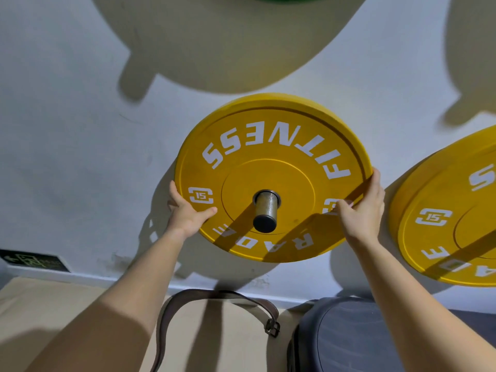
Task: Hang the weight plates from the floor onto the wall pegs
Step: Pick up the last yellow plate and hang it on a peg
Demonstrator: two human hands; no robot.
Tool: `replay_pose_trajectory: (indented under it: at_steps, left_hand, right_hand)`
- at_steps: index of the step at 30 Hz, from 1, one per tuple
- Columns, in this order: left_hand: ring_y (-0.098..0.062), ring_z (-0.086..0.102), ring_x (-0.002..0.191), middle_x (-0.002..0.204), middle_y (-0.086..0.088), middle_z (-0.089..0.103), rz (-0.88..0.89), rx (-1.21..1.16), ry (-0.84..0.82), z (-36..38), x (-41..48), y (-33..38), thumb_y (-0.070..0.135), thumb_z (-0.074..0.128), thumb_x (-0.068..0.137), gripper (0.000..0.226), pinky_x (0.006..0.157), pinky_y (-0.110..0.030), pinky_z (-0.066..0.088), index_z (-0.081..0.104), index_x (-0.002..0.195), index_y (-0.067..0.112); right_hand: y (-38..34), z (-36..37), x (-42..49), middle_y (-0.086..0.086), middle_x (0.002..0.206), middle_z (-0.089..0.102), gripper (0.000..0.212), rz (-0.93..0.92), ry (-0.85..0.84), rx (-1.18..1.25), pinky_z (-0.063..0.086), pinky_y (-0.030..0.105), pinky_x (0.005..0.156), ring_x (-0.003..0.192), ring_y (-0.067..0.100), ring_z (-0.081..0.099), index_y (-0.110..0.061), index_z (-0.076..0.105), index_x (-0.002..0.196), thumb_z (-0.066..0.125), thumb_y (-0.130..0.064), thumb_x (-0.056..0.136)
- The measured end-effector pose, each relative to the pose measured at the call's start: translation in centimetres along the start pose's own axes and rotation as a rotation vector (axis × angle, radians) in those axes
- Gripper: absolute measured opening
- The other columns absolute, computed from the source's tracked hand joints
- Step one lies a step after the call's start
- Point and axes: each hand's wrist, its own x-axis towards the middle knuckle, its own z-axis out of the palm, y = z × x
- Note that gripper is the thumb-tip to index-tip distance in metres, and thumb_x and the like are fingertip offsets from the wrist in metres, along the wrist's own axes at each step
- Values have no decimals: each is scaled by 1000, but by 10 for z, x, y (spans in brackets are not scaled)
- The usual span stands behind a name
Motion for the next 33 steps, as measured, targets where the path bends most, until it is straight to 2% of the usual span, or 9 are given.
replay_pose_trajectory:
  at_steps: [3,6,22,24,26,28,29,31,33]
  left_hand:
    - [-39,33,140,154,-20,25,33,81,65,-2,5,6,45,87,72,126,111,-56,37,-8,153,28]
    - [-39,41,135,151,-19,32,60,145,101,-4,8,7,49,86,72,119,107,-55,42,-1,150,26]
    - [-42,49,126,145,-21,38,-14,147,123,4,1,7,46,86,73,113,102,-56,47,2,146,29]
    - [-43,47,127,146,-22,37,-106,56,104,9,-6,11,44,86,75,113,100,-58,48,2,148,28]
    - [-44,48,129,147,-21,38,-285,-207,24,19,-17,13,43,88,73,113,93,-64,51,4,148,31]
    - [-47,51,128,149,-18,42,-448,-429,-132,32,-35,15,49,87,71,117,92,-68,50,3,151,32]
    - [-48,50,130,150,-16,43,-486,-499,-204,40,-44,17,55,86,70,121,94,-69,48,2,154,32]
    - [-47,42,137,155,-14,38,-497,-595,-300,55,-57,24,69,82,61,126,95,-70,46,8,157,34]
    - [-45,33,143,160,-12,29,-475,-648,-324,66,-59,33,80,75,59,123,89,-69,51,18,157,33]
  right_hand:
    - [12,2,-4,8,147,38,106,22,-27,-37,43,53,100,130,35,39,-34,15,153,82,-21,73]
    - [15,3,-5,5,150,36,118,26,-31,-62,46,56,99,133,34,39,-35,10,154,90,-29,68]
    - [13,-6,4,6,158,27,125,-51,-74,-221,48,57,96,137,37,41,-36,-5,156,88,-40,72]
    - [11,0,-5,9,160,22,124,74,-29,-244,45,59,99,138,41,38,-33,-8,157,85,-44,75]
    - [6,11,-21,17,159,15,123,449,56,-118,38,59,106,137,48,35,-25,-7,157,83,-47,77]
    - [-5,21,-37,23,157,16,120,872,71,119,35,56,108,136,49,34,-14,-3,157,80,-50,78]
    - [-9,27,-44,24,156,18,120,977,40,216,36,56,108,136,48,35,-12,-1,156,79,-54,77]
    - [-13,40,-54,23,158,18,131,942,-25,327,38,59,109,139,46,33,-15,-7,157,79,-64,71]
    - [-18,51,-55,20,163,8,147,839,-81,364,31,63,112,147,44,21,-22,-19,156,77,-75,58]
